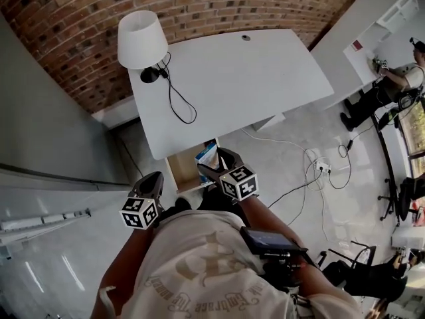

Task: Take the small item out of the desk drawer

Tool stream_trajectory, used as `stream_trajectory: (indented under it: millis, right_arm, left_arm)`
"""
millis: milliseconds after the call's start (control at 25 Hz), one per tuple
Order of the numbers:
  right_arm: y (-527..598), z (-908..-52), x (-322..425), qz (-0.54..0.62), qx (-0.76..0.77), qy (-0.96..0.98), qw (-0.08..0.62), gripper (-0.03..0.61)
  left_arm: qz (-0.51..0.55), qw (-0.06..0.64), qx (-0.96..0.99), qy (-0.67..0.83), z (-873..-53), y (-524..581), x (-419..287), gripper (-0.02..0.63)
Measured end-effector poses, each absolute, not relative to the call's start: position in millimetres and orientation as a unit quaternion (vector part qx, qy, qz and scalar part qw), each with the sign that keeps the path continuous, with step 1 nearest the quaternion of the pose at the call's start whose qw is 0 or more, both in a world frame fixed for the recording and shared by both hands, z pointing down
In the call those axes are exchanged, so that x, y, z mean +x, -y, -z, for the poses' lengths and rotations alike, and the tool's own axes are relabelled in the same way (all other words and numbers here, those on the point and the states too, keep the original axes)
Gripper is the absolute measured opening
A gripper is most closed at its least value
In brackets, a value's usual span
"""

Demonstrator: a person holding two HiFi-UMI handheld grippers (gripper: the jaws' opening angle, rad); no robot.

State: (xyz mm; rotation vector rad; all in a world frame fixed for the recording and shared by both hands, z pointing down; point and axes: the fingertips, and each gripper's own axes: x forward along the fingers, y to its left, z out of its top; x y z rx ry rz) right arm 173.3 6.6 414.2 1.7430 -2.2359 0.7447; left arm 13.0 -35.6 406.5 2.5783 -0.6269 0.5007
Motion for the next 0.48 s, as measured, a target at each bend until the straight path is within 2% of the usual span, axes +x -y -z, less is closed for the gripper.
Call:
stream_trajectory:
  millis: [480]
  right_arm:
    - [-14.1, -361.7, 179.8, -0.220, 0.600, 0.767, 0.055, 0.351]
  left_arm:
    - [-0.155, 0.206, 0.944, 0.207, -381.8, 26.6, 36.1, 0.014]
